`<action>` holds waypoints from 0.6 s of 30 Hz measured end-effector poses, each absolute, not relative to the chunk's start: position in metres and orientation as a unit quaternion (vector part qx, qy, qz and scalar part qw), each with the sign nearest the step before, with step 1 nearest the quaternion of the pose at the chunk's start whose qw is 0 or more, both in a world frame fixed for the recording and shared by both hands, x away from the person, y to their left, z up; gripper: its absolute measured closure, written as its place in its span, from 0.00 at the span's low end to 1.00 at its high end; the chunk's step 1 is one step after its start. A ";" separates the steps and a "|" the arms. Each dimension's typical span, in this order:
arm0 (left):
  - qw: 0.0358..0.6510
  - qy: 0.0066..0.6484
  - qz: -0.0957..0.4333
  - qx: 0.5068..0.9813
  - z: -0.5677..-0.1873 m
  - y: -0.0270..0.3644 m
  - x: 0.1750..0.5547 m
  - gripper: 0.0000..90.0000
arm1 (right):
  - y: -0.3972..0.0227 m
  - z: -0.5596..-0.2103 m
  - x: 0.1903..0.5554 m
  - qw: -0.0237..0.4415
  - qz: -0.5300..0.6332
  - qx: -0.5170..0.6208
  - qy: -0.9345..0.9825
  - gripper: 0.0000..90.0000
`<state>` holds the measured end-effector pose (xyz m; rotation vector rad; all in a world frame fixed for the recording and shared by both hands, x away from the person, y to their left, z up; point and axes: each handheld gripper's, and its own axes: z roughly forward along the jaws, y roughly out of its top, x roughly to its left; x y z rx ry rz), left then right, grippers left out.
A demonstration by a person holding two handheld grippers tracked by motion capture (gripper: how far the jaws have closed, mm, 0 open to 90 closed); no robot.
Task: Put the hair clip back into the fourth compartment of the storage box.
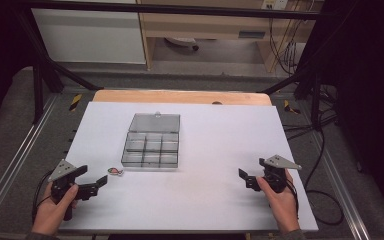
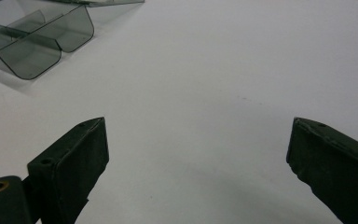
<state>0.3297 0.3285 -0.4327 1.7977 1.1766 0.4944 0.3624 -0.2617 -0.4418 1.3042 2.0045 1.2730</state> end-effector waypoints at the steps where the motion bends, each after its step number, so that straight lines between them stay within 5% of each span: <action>1: 0.451 0.477 0.200 0.727 -0.432 0.328 0.330 0.09 | -0.262 -0.442 0.362 0.215 0.459 0.472 0.721 0.07; 18: 0.484 0.465 0.230 0.705 -0.413 0.322 0.343 0.11 | -0.261 -0.442 0.360 0.228 0.465 0.469 0.716 0.07</action>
